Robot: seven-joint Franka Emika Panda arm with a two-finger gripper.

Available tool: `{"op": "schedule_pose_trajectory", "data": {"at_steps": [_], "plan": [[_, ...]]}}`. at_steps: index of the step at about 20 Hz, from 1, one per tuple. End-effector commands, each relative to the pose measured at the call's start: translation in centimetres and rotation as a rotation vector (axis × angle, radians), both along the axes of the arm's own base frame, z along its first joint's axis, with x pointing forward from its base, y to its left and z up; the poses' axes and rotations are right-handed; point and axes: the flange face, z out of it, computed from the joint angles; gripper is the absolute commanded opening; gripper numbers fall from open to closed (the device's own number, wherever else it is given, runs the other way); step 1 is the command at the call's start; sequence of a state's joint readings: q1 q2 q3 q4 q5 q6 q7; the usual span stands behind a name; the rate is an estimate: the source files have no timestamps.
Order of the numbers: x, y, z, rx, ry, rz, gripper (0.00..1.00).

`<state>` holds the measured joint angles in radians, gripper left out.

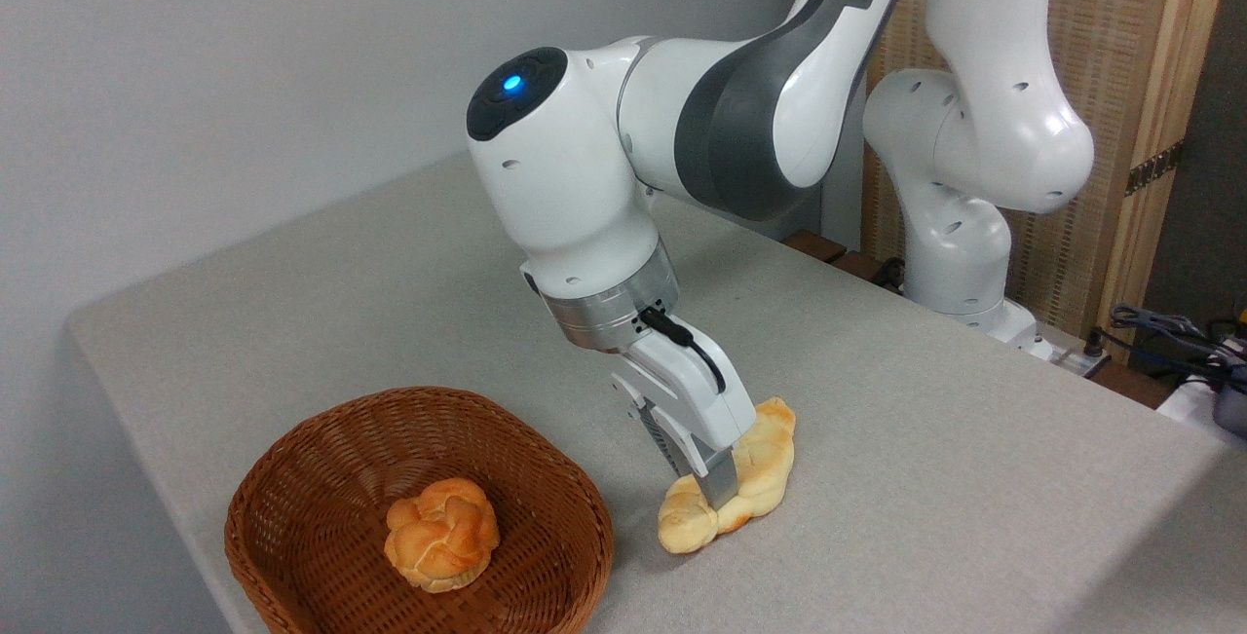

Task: Put bread into the basket
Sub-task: 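Lift the braided roll and carry it over the wicker basket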

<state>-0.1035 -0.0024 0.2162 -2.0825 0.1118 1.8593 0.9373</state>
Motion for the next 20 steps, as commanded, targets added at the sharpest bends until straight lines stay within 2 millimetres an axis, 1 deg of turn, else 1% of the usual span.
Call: {"op": "schedule_pose_trajectory", "data": {"at_steps": [1,3,6,8,12,13,16,18,20], "plan": [[0.1,-0.5,0.6,0.000,-0.012,-0.029,0.19],[0.0,-1.2,1.5,-0.003,-0.026,-0.041,0.19],[-0.3,-4.1,3.5,-0.031,-0.054,-0.075,0.19],[-0.7,-5.5,4.8,-0.055,-0.057,-0.087,0.19],[-1.6,-7.0,6.4,-0.063,-0.052,-0.111,0.21],[-1.4,-7.1,7.4,-0.078,-0.071,-0.104,0.22],[-0.2,-8.3,10.5,-0.154,-0.152,-0.086,0.22],[0.7,-8.9,11.5,-0.186,-0.204,-0.077,0.22],[1.7,-10.4,12.6,-0.213,-0.291,-0.088,0.22]]}}
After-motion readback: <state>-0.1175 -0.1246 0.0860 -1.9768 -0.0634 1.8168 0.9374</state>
